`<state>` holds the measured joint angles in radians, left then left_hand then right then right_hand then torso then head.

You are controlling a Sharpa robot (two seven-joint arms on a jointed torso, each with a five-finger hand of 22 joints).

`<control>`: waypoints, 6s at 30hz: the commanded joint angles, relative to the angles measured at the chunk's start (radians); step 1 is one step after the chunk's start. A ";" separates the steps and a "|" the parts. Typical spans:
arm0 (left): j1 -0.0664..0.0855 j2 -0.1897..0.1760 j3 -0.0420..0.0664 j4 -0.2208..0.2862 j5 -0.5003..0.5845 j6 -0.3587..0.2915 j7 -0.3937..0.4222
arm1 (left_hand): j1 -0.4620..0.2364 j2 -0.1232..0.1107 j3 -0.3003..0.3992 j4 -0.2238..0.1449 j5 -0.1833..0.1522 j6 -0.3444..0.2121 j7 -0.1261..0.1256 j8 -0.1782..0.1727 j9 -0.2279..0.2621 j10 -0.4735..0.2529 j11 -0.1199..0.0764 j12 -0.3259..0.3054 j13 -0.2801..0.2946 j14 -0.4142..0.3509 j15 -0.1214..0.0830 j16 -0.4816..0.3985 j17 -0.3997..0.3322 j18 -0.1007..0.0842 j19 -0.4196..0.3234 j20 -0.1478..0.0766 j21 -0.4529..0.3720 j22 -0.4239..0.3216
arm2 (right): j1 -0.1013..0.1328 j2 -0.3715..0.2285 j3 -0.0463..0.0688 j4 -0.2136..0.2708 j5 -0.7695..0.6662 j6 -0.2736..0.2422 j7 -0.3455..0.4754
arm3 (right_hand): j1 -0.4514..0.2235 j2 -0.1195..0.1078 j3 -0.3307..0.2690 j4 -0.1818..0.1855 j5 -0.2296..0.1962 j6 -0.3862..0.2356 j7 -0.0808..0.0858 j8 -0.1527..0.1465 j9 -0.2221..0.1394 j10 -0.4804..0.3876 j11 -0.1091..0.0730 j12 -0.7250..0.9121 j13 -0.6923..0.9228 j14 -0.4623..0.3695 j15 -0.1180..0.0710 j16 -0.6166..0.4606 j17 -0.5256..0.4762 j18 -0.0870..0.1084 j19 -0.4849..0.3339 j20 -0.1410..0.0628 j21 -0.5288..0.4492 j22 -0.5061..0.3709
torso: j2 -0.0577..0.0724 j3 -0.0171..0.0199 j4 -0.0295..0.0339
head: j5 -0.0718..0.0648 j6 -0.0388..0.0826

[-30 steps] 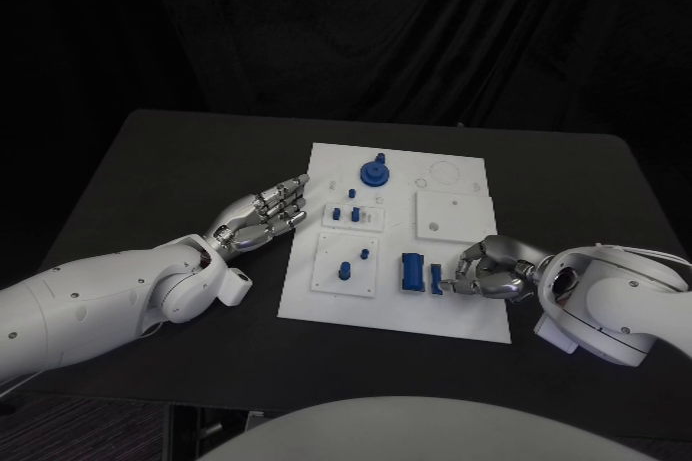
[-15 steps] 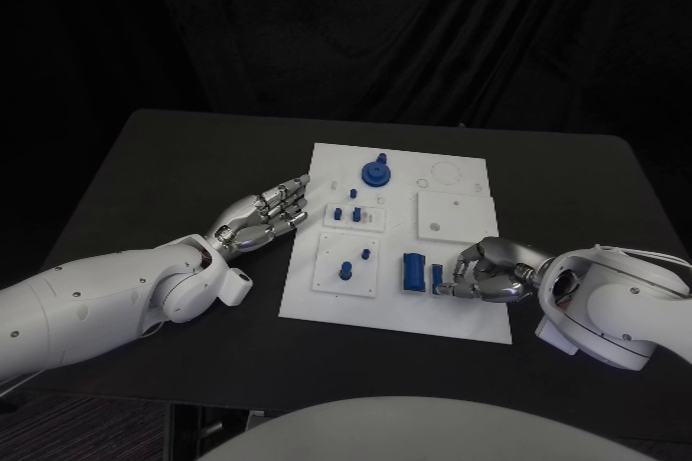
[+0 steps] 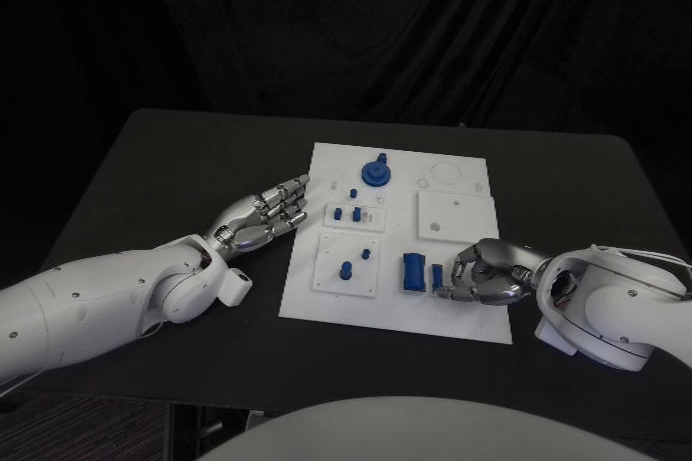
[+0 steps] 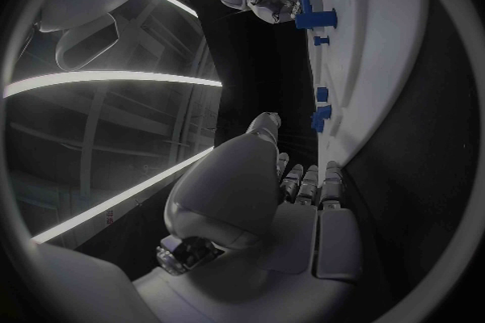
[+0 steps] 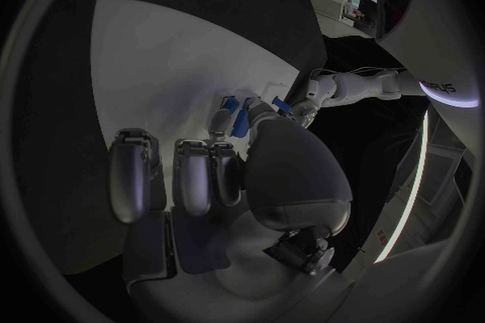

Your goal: Assemble the parts on the task board

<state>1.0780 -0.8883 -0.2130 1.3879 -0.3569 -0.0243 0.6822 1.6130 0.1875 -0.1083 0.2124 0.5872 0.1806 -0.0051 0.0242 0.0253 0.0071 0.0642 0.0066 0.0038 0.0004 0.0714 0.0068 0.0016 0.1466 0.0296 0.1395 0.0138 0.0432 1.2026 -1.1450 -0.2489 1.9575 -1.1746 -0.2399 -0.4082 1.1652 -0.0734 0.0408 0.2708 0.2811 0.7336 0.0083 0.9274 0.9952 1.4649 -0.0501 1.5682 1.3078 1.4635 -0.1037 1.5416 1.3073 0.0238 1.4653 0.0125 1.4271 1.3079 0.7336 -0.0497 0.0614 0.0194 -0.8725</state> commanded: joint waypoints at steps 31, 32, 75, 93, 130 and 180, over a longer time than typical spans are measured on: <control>-0.004 0.000 0.000 0.002 -0.002 0.013 0.065 | -0.007 0.007 0.006 0.001 -0.002 -0.001 0.008 0.002 0.001 0.001 0.006 -0.004 -0.001 0.000 0.008 -0.007 -0.002 -0.010 -0.003 0.007 0.004 0.001 | -0.009 0.022 0.000 -0.024 -0.017 -0.008 -0.014 | 0.040 0.028 0.019 -0.016 0.003 -0.007 -0.005 0.027 0.042 0.106 -0.011 0.003 0.263 0.091 -0.011 0.002 0.183 0.013 0.033 -0.012 0.002 0.214 | 0.000 0.0003 -0.0001 | 0.004 0.000; -0.004 0.000 0.000 0.002 -0.002 0.013 0.064 | -0.007 0.007 0.006 0.001 -0.002 -0.001 0.008 0.002 0.001 0.001 0.006 -0.004 -0.001 0.000 0.008 -0.007 -0.002 -0.010 -0.003 0.007 0.004 0.001 | -0.009 0.022 0.000 -0.025 -0.017 -0.009 -0.014 | 0.040 0.028 0.019 -0.016 0.003 -0.007 -0.005 0.027 0.042 0.106 -0.011 0.003 0.263 0.091 -0.011 0.002 0.183 0.013 0.033 -0.012 0.002 0.214 | 0.000 0.0003 0.0001 | 0.004 0.000; -0.006 0.002 0.000 0.002 -0.002 0.016 0.063 | -0.007 0.008 0.009 -0.003 -0.001 0.000 0.008 0.003 0.001 0.003 0.011 -0.004 -0.001 0.000 0.009 -0.007 -0.002 -0.008 -0.003 0.009 0.004 0.001 | -0.008 0.044 0.001 -0.064 0.003 0.043 -0.038 | 0.081 0.035 0.035 -0.037 0.002 0.017 -0.013 0.035 0.063 0.106 -0.019 0.003 0.263 0.089 -0.018 -0.001 0.174 0.015 0.031 -0.018 -0.004 0.212 | -0.001 -0.0001 -0.0001 | 0.005 0.000; -0.007 -0.029 0.000 0.047 -0.002 -0.054 0.113 | -0.009 -0.003 0.017 -0.017 0.029 0.027 0.016 0.007 0.004 0.010 -0.004 -0.002 0.001 0.000 -0.020 -0.007 -0.002 -0.001 -0.007 -0.012 0.002 -0.004 | 0.024 -0.032 0.002 -0.013 0.024 -0.133 0.120 | -0.058 -0.037 -0.082 0.025 0.007 0.034 -0.017 0.011 0.066 0.106 -0.022 0.003 0.263 0.091 -0.021 0.000 0.179 0.012 0.038 -0.021 0.007 0.216 | -0.002 0.0024 -0.0030 | 0.001 0.000; 0.054 0.018 0.001 0.026 0.142 -0.119 0.208 | -0.056 -0.014 0.003 0.068 0.001 0.100 0.045 0.013 0.010 0.030 -0.038 0.002 0.005 0.000 -0.054 -0.007 -0.002 0.005 -0.011 -0.041 -0.001 -0.011 | 0.064 0.087 0.002 -0.227 0.505 -0.489 0.780 | 0.052 0.152 -0.163 -0.041 0.003 -0.313 0.156 -0.096 -0.121 -0.909 0.242 -0.694 -0.533 -0.750 0.254 -0.783 -0.864 0.139 -0.685 0.227 -1.198 -0.331 | -0.072 0.0336 -0.0320 | 0.010 0.000; 0.003 0.099 0.161 0.133 0.310 -0.591 -0.122 | -1.158 -0.187 0.108 -0.124 -0.419 -0.101 0.005 -0.024 -0.025 -0.007 -0.064 -0.007 -0.004 0.000 -0.071 -0.007 -0.002 -0.147 -0.030 -0.140 -0.014 -0.043 | -0.114 0.322 0.201 -0.375 1.066 -0.513 0.934 | -0.747 0.073 -0.041 -0.271 -0.196 -0.734 -0.008 -0.722 -0.913 -1.465 0.124 -1.414 -1.308 -1.464 0.104 -1.461 -1.307 -0.024 -1.465 0.076 -1.427 -1.308 | -0.173 0.0482 -0.0574 | -0.013 0.225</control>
<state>1.0858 -0.7912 -0.0543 1.5111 -0.1084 -0.4495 0.6011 0.6173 0.0345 -0.0049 0.1192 0.2290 0.1088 -0.0019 0.0048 0.0017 0.0087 0.0018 0.0066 0.0010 0.0004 0.0070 0.0069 0.0016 0.0443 0.0006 0.0107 0.0035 0.0016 1.0958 -0.8266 -0.0496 1.5860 -0.2574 -0.7098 0.5449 0.5657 0.0023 0.0001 0.0190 0.1144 0.0101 0.0028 0.2777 0.1110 0.0001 0.1032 0.2082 0.0237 0.0023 0.0745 0.1075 0.0020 0.0151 0.0025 0.1213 0.0061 0.0106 0.5789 -0.0030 0.0087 0.0101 -0.6715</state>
